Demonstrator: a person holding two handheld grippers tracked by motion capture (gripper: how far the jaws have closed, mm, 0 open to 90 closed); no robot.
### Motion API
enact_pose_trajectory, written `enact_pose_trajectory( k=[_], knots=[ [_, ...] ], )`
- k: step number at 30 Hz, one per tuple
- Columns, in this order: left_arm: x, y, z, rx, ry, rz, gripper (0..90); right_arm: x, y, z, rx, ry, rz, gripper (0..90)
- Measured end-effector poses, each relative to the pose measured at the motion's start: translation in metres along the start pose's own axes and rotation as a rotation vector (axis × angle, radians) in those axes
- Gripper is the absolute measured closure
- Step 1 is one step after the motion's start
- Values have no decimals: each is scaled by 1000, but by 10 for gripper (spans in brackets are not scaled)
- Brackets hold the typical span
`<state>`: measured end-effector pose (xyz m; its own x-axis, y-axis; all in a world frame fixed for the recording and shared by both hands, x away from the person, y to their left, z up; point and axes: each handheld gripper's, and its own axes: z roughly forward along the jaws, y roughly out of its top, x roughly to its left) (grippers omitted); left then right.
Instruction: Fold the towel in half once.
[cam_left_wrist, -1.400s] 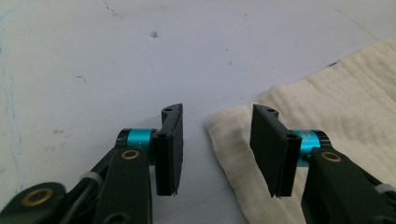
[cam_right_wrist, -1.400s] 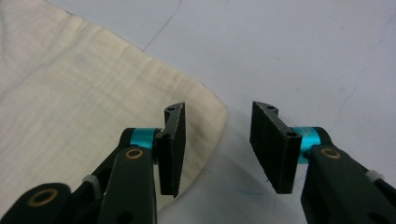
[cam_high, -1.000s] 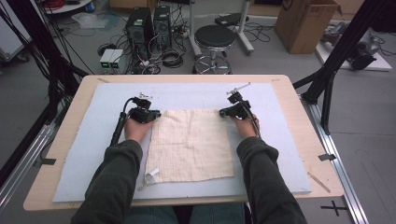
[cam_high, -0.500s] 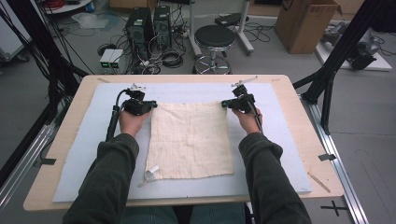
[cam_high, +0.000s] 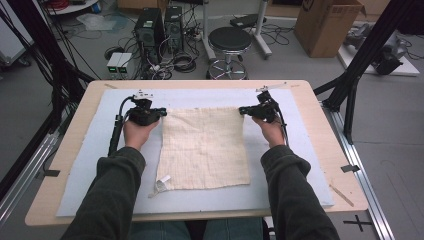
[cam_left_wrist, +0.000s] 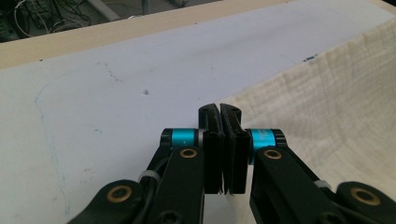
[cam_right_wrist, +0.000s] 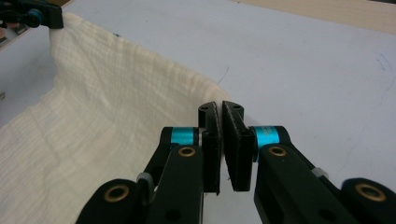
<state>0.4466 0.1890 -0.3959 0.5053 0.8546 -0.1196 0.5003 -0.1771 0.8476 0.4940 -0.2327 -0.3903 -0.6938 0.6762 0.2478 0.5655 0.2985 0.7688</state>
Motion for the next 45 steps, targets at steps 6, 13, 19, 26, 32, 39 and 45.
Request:
enact_pose_trajectory(
  k=[6, 13, 19, 26, 32, 39, 45],
  knots=[
    [-6, -3, -14, -16, -14, 17, 875, 7, -4, -9, -10, 22, -7, 859],
    [-13, -9, -25, -25, -29, 48, 875, 13, -7, -18, -21, 40, -26, 859],
    [-17, -17, -33, -29, -39, 58, 875, 21, -15, -23, -22, 53, -38, 859],
    [-22, -24, -41, -43, -53, 67, 875, 25, -26, -30, -36, 84, -45, 859],
    [-27, -31, -48, -40, -63, 80, 875, 30, -31, -33, -15, 103, -68, 859],
    [-33, -33, -58, -49, -74, 105, 875, 40, -31, -42, -28, 128, -94, 859],
    [-38, -38, -66, -56, -81, 118, 875, 46, -35, -47, -31, 139, -109, 859]
  ],
)
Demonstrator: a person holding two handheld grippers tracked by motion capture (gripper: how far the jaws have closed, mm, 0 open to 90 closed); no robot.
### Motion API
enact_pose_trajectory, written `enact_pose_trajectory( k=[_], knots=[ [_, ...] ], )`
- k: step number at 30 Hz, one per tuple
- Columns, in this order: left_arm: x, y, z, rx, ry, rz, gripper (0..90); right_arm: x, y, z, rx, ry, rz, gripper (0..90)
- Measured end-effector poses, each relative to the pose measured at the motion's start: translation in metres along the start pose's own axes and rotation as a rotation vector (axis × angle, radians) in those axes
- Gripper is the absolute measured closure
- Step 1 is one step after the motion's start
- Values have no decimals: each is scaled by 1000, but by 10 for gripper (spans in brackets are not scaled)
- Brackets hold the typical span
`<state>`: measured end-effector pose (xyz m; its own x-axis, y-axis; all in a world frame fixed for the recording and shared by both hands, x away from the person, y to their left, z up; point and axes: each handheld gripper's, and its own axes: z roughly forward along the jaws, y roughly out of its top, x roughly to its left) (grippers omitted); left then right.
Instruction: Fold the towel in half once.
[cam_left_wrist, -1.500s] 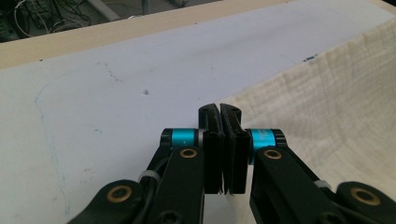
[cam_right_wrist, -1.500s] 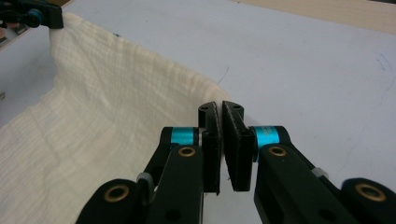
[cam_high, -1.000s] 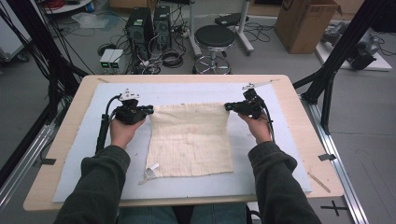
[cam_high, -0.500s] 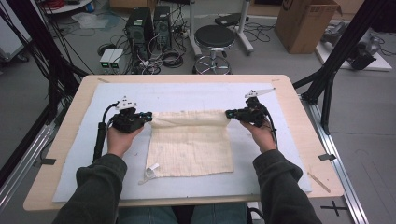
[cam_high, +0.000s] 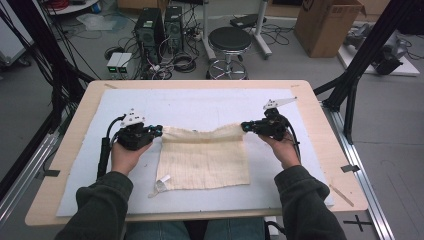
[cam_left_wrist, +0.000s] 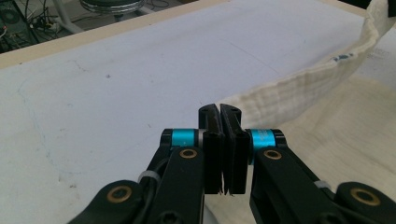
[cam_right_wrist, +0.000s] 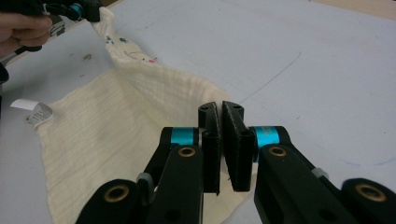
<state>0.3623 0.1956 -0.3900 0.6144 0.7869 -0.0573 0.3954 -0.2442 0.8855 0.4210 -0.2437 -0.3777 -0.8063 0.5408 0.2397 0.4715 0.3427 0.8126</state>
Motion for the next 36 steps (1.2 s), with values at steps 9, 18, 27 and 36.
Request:
enact_pose_trajectory(
  k=[9, 18, 27, 36],
  knots=[
    [-8, -11, -8, 11, -11, 25, 875, 4, -18, -1, 17, 12, 11, 859],
    [-17, -22, -16, 15, -32, 41, 875, 12, -26, -4, 27, 15, -7, 859],
    [-22, -33, -23, 20, -36, 45, 875, 21, -34, -5, 36, 24, -16, 859],
    [-29, -35, -27, 41, -54, 85, 875, 27, -45, -8, 30, 34, -17, 859]
  ],
)
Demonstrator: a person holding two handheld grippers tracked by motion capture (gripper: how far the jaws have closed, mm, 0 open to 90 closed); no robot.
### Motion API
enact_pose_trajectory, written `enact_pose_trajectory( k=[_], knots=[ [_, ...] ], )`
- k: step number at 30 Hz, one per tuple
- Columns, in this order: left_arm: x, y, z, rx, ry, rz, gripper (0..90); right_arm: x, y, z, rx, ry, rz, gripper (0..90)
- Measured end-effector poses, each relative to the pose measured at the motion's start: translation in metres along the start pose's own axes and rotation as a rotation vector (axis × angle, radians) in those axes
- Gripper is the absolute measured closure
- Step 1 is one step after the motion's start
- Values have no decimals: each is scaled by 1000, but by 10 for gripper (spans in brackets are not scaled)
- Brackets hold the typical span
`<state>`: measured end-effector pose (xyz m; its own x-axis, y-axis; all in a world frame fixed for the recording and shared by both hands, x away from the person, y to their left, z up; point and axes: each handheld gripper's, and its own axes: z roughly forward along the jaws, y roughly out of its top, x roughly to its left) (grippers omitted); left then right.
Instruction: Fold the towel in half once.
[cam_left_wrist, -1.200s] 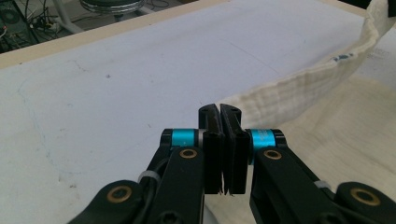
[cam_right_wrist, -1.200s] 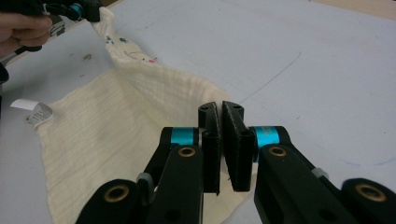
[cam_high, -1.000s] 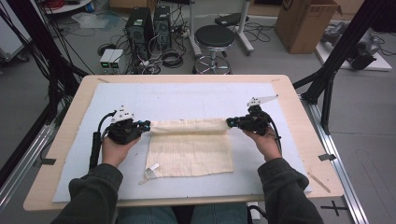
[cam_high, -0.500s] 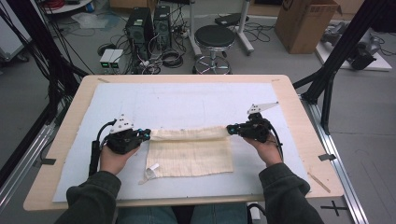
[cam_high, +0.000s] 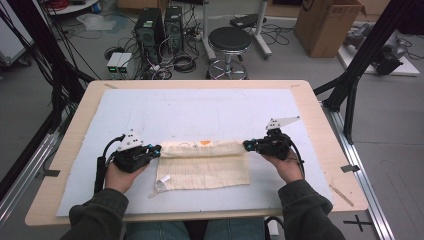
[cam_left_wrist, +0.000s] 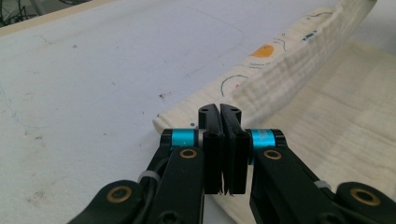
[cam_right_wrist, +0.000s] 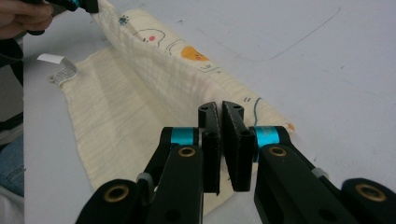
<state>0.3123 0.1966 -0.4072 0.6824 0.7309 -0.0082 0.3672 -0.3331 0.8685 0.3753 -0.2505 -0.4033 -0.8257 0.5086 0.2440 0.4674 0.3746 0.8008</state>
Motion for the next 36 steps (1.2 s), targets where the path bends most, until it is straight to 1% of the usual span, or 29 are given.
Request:
enact_pose_trajectory(
  k=[2, 3, 5, 6, 8, 9, 10, 11, 15, 16, 18, 20, 22, 25, 26, 27, 29, 32, 34, 36],
  knots=[
    [-2, -1, -1, 10, -3, 13, 875, 2, -3, 0, -1, 0, -1, 859],
    [-3, -2, -2, 6, -6, 15, 875, 3, -4, 0, 0, 7, -2, 859],
    [-6, -7, -3, 6, -14, 2, 874, 5, -6, 0, 6, 7, -2, 859],
    [-7, -9, -3, 12, -15, 3, 874, 6, -7, 0, 7, 7, -10, 859],
    [-9, -14, -4, 21, -19, 0, 874, 8, -10, 0, 12, 14, -5, 859],
    [-9, -16, -5, 31, -24, 9, 874, 8, -11, 1, 12, 15, -7, 859],
    [-11, -19, -5, 26, -22, -1, 875, 9, -12, 1, 13, 16, -10, 859],
    [-12, -20, -6, 30, -27, 1, 874, 11, -13, 1, 15, 20, -10, 859],
    [-15, -25, -8, 51, -35, 19, 874, 16, -15, 1, 22, 21, -22, 858],
    [-15, -26, -9, 53, -35, 21, 874, 17, -15, 1, 20, 18, -35, 858],
    [-17, -28, -10, 56, -37, 28, 874, 20, -16, 1, 21, 23, -27, 858],
    [-18, -30, -12, 68, -40, 37, 874, 21, -17, 1, 25, 21, -39, 858],
    [-19, -32, -12, 68, -45, 40, 874, 22, -20, 1, 25, 24, -37, 858],
    [-23, -33, -14, 76, -54, 51, 873, 24, -24, 1, 29, 31, -27, 858],
    [-24, -34, -15, 78, -53, 57, 873, 24, -26, 1, 29, 32, -33, 857],
    [-26, -35, -15, 78, -56, 59, 873, 25, -27, 1, 29, 30, -31, 857],
    [-28, -37, -17, 85, -60, 63, 871, 27, -29, 0, 35, 40, -28, 856],
    [-31, -39, -19, 86, -77, 71, 866, 28, -32, 0, 33, 44, -34, 849],
    [-33, -39, -21, 75, -93, 73, 839, 29, -33, -2, 29, 54, -31, 825],
    [-34, -38, -25, 52, -108, 60, 765, 32, -34, -5, 14, 78, -32, 790]
  ],
)
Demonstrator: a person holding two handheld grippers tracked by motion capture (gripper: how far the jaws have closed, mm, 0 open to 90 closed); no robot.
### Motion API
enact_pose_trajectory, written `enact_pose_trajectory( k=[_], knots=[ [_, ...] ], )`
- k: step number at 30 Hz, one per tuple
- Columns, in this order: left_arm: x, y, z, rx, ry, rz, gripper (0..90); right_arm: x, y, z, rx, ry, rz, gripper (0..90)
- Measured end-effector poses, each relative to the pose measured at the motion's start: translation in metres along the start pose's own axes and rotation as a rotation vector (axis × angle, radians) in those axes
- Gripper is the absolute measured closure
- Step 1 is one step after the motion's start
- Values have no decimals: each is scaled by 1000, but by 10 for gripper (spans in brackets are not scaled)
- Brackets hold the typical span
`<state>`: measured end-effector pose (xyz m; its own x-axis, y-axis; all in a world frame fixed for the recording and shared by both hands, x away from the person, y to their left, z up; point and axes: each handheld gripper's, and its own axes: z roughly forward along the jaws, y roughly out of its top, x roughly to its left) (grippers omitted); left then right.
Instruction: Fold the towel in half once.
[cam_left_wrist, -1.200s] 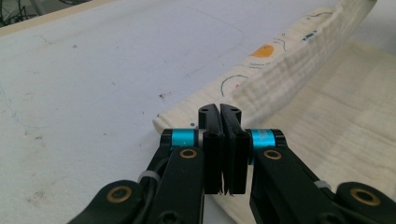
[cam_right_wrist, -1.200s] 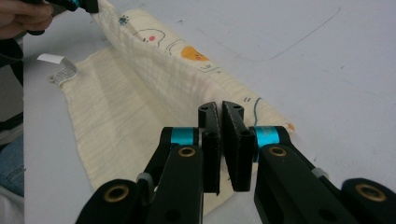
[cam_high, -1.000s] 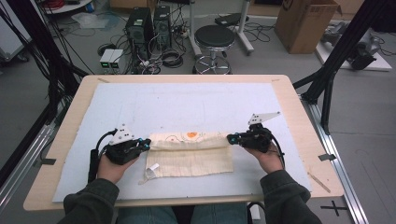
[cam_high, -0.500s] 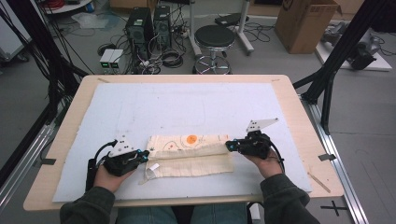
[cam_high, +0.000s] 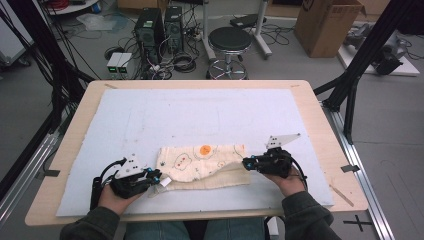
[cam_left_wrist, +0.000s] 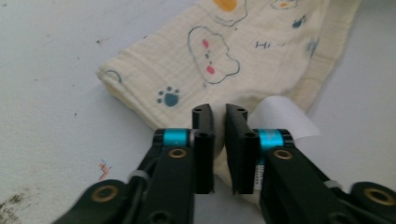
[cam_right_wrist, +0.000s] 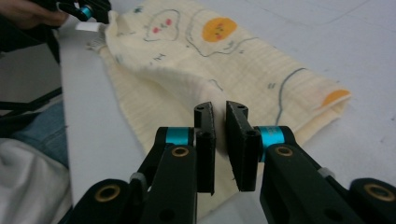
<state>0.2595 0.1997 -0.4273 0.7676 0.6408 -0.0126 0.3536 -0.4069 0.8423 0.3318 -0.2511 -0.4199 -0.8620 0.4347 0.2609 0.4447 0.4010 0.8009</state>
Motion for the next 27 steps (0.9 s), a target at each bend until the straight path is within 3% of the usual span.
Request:
enact_pose_trajectory(
  k=[3, 7, 10, 12, 15, 20, 27],
  knots=[
    [2, 2, -6, -36, -4, -8, 714, 4, -1, -8, -28, 31, -17, 720],
    [7, 6, -6, -71, -14, -33, 694, 5, -1, -14, -38, 17, -20, 682],
    [10, 7, 3, -51, -16, -41, 701, 5, -1, -7, -19, 21, -26, 664],
    [10, 6, 10, -15, -21, -18, 727, 7, -1, 1, 14, 33, -47, 655],
    [7, 5, 17, 37, -56, 4, 734, 10, -3, 11, 75, 40, -72, 644],
    [5, -3, 20, 96, -97, 6, 724, 10, -8, 17, 127, 29, -94, 645],
    [5, -7, 19, 101, -118, 8, 694, 13, -14, 15, 179, 9, -131, 648]
  ],
)
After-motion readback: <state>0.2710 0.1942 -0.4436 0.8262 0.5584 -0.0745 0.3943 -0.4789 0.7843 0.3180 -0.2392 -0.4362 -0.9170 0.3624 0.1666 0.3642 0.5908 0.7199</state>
